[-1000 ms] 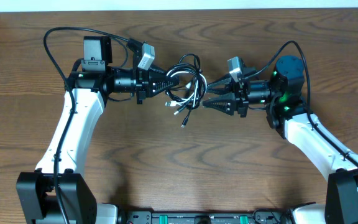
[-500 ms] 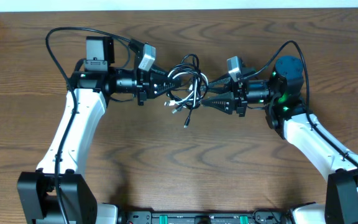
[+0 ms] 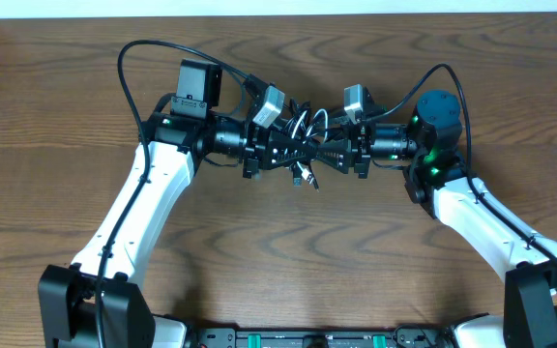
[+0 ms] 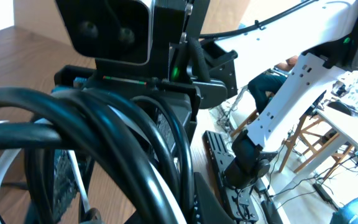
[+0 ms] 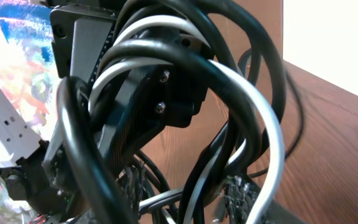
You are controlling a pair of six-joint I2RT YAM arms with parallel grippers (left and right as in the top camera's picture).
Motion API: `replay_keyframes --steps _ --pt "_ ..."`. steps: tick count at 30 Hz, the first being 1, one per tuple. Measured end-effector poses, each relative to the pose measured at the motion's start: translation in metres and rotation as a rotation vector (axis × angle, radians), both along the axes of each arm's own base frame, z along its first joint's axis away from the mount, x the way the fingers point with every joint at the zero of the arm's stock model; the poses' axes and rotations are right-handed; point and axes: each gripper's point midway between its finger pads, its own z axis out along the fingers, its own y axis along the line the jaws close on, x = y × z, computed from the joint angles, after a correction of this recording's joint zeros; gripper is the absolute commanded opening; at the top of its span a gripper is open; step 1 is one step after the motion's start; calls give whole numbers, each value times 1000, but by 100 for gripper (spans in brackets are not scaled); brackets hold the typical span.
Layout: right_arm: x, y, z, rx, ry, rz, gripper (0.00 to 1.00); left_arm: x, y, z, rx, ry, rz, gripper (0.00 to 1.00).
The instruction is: Untangle cables
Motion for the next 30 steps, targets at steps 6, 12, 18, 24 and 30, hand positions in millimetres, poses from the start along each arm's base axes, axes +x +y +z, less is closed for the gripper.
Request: replay_keyframes --steps 6,12,18,24,30 --pt "7 -13 -5 -9 38 -20 39 6 2 -10 57 10 42 8" --pt "14 -37 -7 -8 63 -30 41 15 8 -18 100 8 92 8" --pt "12 -63 -5 6 66 3 47 25 19 -20 114 8 138 8" --pt "21 -81 -4 10 66 -36 43 26 21 -21 119 16 143 8" --pt "49 -90 -8 -5 67 -203 46 21 19 -16 86 22 118 8"
